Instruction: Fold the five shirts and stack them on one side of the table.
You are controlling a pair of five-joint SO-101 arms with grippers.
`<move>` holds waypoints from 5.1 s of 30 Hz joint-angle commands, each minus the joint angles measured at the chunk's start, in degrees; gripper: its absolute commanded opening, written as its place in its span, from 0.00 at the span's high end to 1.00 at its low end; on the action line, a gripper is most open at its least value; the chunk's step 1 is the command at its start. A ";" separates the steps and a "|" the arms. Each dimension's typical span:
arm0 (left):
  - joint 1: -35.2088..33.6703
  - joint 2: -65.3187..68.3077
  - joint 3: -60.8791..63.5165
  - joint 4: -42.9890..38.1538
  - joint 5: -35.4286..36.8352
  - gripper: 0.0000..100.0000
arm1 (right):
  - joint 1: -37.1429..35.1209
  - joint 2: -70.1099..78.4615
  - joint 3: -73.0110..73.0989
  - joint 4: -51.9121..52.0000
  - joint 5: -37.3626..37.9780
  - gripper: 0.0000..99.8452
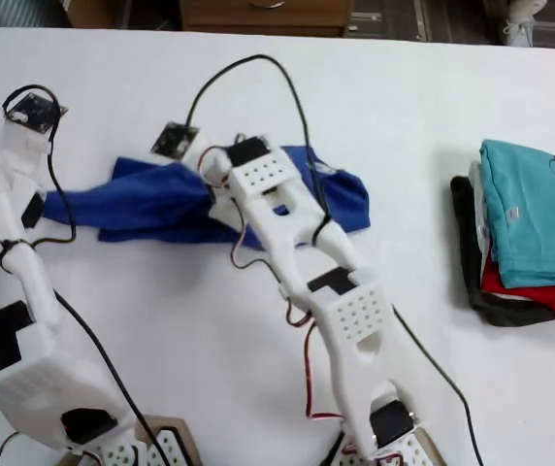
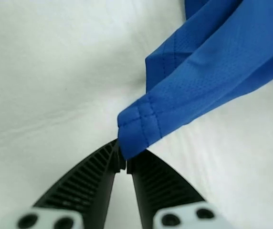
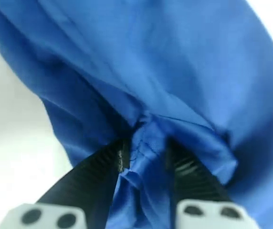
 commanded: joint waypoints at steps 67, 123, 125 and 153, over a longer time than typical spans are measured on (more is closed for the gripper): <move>9.05 -3.25 -31.87 15.82 5.27 0.98 | -0.31 -25.54 29.71 -10.07 4.04 0.78; 10.46 -32.70 -39.78 20.84 5.98 0.98 | 11.12 -67.38 -12.22 4.62 27.87 0.98; 10.37 -34.55 -39.78 20.84 5.98 0.98 | 11.12 -68.53 -12.22 4.09 28.75 0.98; 10.11 -50.99 -35.12 21.63 5.89 0.98 | 14.90 -85.93 -12.04 7.16 28.84 0.98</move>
